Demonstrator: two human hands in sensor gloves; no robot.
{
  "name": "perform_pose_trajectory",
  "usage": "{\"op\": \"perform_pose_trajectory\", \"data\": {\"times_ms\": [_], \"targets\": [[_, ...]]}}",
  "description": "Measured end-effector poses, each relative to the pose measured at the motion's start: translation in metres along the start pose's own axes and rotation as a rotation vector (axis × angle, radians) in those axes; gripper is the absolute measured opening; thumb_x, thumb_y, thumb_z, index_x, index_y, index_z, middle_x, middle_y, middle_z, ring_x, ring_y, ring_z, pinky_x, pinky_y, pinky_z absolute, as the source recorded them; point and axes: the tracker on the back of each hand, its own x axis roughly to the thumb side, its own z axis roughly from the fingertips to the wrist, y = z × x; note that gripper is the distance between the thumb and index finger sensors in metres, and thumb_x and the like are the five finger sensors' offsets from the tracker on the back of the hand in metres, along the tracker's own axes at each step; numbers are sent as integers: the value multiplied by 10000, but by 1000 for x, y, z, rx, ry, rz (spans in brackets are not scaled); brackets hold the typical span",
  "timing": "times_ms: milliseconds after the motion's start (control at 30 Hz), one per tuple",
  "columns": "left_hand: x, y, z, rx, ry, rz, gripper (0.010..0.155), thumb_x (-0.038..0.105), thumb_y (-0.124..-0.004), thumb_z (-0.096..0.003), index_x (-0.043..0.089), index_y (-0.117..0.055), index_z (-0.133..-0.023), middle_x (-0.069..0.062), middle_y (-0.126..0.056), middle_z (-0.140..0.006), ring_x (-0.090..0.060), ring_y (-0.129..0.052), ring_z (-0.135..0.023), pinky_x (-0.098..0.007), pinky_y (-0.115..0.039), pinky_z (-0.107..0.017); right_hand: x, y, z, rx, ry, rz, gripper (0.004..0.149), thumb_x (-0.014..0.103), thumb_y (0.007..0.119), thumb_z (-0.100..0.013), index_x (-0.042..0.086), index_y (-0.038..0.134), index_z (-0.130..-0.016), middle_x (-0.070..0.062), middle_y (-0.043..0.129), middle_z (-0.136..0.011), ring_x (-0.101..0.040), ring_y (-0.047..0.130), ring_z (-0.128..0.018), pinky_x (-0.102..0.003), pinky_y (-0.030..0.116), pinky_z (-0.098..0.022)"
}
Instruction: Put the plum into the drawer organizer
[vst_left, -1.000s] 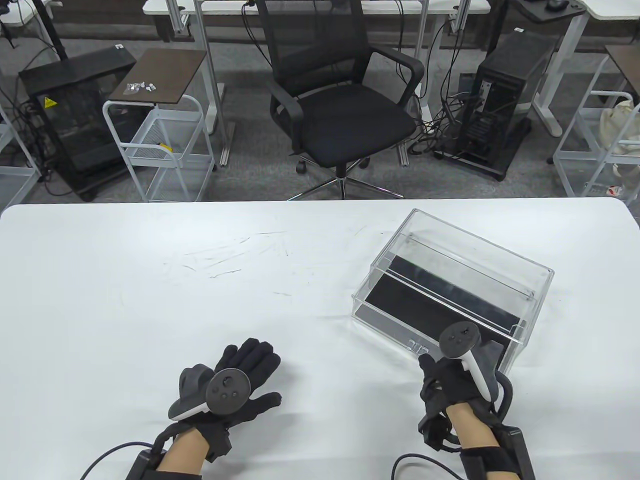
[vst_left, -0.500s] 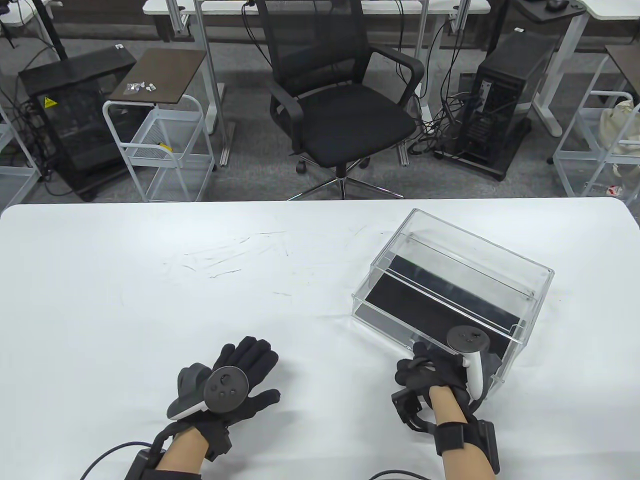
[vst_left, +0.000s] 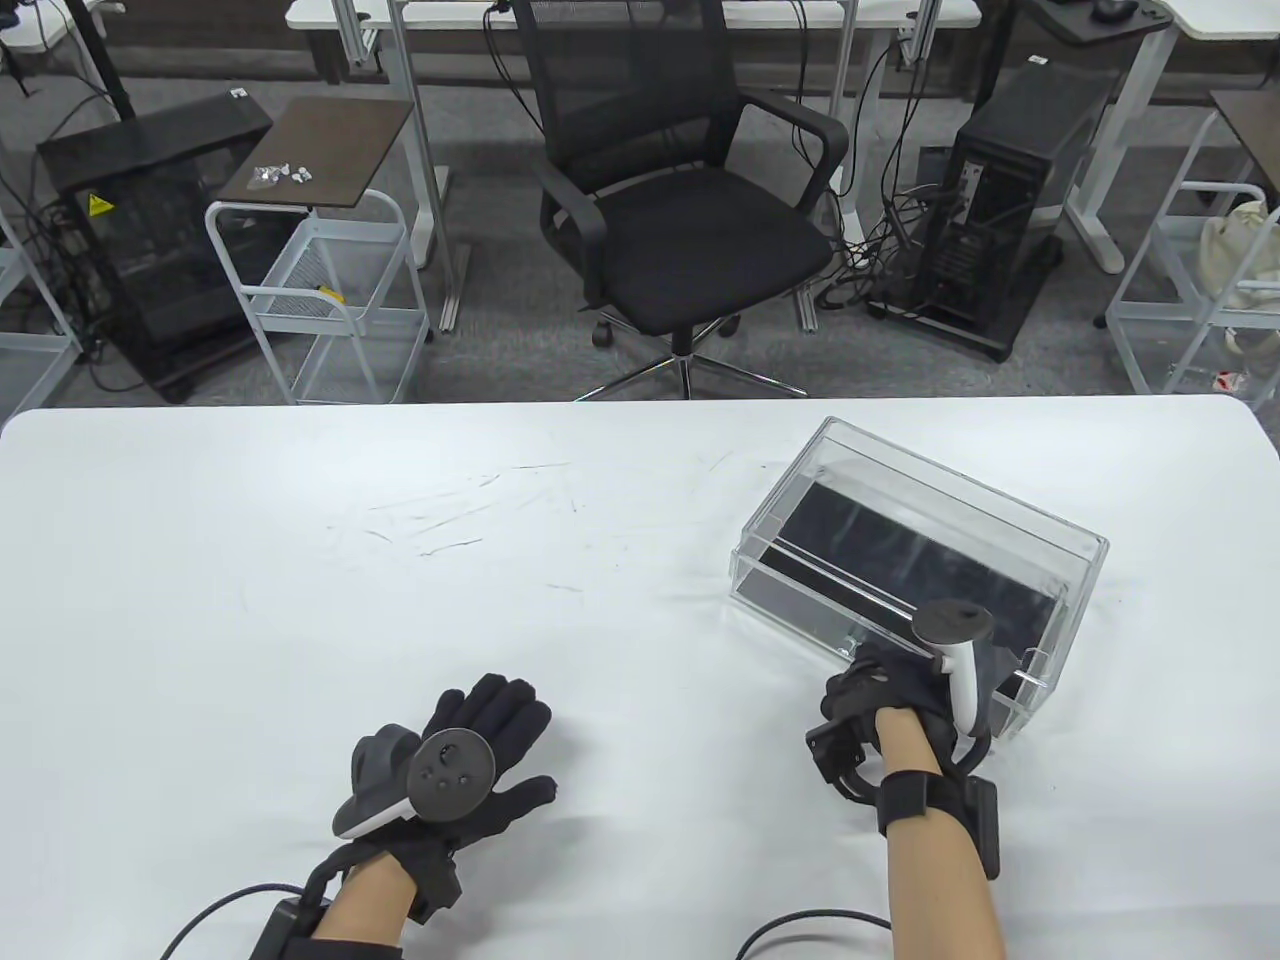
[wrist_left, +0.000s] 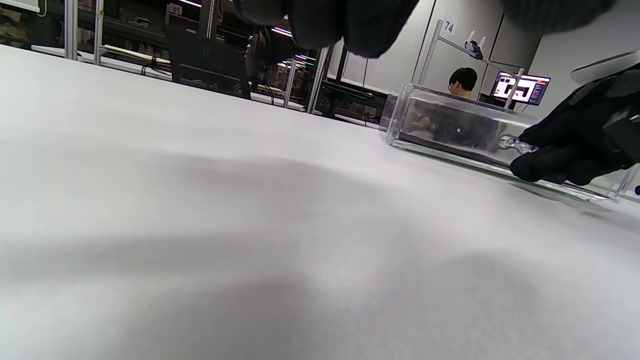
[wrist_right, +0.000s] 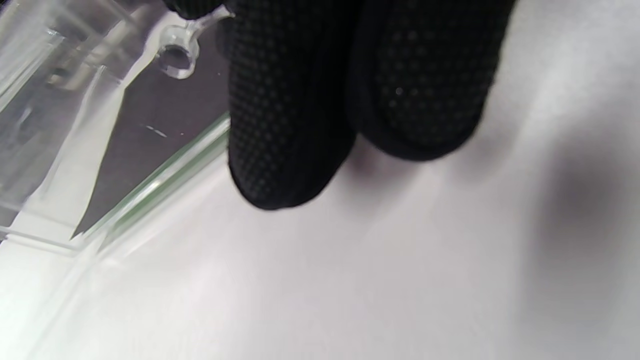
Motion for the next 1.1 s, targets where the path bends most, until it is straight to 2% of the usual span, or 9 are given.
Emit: {"op": "perform_pose_trajectory", "data": {"times_ms": [233,400,467,533,567,633,733,900,1100], "targets": [[-2,0,-1,-9,13,10,761,639,-685,-441,232,-613,-1080,-35,-551,-1229,-331,-479,-1146,-569,-375,-827,4,-9,-12,19,22,3,563,372,623,-473,-66,724,-812,-18,1020,-615,-46,1085,-338,-246,934,-242],[-1,-1,-2,-12,4,5,761,639,-684,-439,236,-613,-1080,-34,-551,-1229,-330,-480,-1146,-570,-375,-827,3,-9,2,37,-22,35,643,433,652,-456,-81,698,-839,-93,1013,-636,-134,1086,-345,-310,920,-236],[-1,-1,-2,-12,-2,6,760,639,-684,-441,236,-610,-1081,-35,-547,-1230,-328,-479,-1147,-570,-375,-827,10,-8,18,20,-142,133,679,475,669,-444,-67,686,-853,-115,1000,-662,-168,1079,-375,-337,912,-256],[-1,-2,-2,-15,-12,8,760,639,-683,-441,240,-603,-1083,-34,-539,-1233,-328,-474,-1148,-569,-372,-829,21,-2,46,-52,-464,234,697,511,682,-421,-4,659,-892,-114,970,-723,-193,1060,-448,-361,892,-319],[0,-2,-2,-16,-18,9,761,640,-684,-440,241,-601,-1084,-32,-537,-1234,-326,-473,-1149,-569,-372,-829,24,2,63,-74,-638,285,699,528,683,-414,74,620,-943,-123,894,-839,-249,1008,-587,-412,846,-423],[0,-3,-2,-19,-28,10,761,640,-683,-441,244,-597,-1085,-29,-532,-1234,-325,-468,-1151,-569,-370,-829,24,13,94,-36,-894,407,708,529,692,-410,248,489,-1028,-89,627,-1085,-378,687,-948,-561,625,-642],[1,-4,-3,-24,-40,11,762,638,-682,-442,248,-585,-1089,-25,-518,-1238,-322,-463,-1153,-568,-367,-829,11,34,132,-90,-1149,636,725,545,691,-395,302,447,-1033,-18,501,-1148,-332,417,-1077,-545,433,-754],[2,-5,-3,-26,-54,14,765,637,-681,-443,251,-568,-1094,-21,-503,-1241,-321,-459,-1153,-566,-367,-830,-10,65,150,-161,-1303,819,734,568,678,-373,305,454,-1021,-10,506,-1140,-319,401,-1076,-542,401,-758],[3,-6,-3,-27,-61,16,773,638,-681,-443,252,-549,-1100,-22,-490,-1243,-321,-458,-1153,-566,-369,-830,-21,82,140,-170,-1300,919,714,576,667,-367,299,494,-1002,-10,564,-1113,-321,465,-1054,-526,445,-746]]}}
